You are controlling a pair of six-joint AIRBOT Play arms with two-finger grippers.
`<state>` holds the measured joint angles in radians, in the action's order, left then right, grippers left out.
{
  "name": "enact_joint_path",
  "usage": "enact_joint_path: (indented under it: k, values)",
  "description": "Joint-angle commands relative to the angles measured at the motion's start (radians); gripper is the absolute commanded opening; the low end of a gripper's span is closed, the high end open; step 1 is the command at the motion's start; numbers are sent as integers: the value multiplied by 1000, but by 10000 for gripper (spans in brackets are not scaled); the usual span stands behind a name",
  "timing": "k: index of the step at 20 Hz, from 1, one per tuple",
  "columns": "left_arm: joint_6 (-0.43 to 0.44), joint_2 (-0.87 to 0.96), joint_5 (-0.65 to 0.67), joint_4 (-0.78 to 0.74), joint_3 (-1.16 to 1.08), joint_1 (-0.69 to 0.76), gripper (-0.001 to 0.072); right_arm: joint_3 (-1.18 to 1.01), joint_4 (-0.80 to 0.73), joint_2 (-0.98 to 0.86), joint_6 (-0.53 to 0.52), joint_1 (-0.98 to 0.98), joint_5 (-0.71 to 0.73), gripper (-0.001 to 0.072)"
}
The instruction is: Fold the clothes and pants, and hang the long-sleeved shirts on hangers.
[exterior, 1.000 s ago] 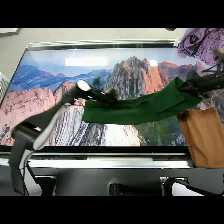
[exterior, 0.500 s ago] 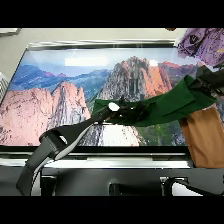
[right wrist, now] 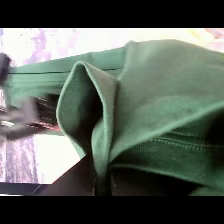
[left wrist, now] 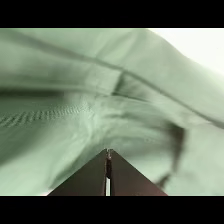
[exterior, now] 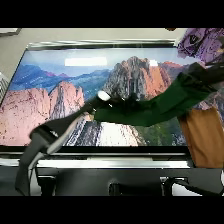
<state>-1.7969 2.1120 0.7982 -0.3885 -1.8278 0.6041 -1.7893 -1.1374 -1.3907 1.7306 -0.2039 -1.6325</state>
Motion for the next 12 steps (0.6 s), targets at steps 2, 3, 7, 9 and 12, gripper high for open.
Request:
enact_joint_path:
  k: [2, 3, 7, 9, 12]
  values:
    - [-54, -195, 323, -520, -2, -280, 13, -1, -58, -46, 156, 225, 117, 33]
    - [-50, -249, 383, -581, -2, -354, 13, -1, -82, -62, 208, 286, 142, 33]
    - [-16, -409, 497, -637, -2, -610, 15, -1, -120, -154, 361, 523, 253, 33]
    - [-16, -455, 519, -637, -2, -701, 15, -1, -121, -211, 409, 609, 313, 33]
    - [-6, -483, 538, -636, -2, -785, 15, -1, -111, -299, 476, 689, 392, 33]
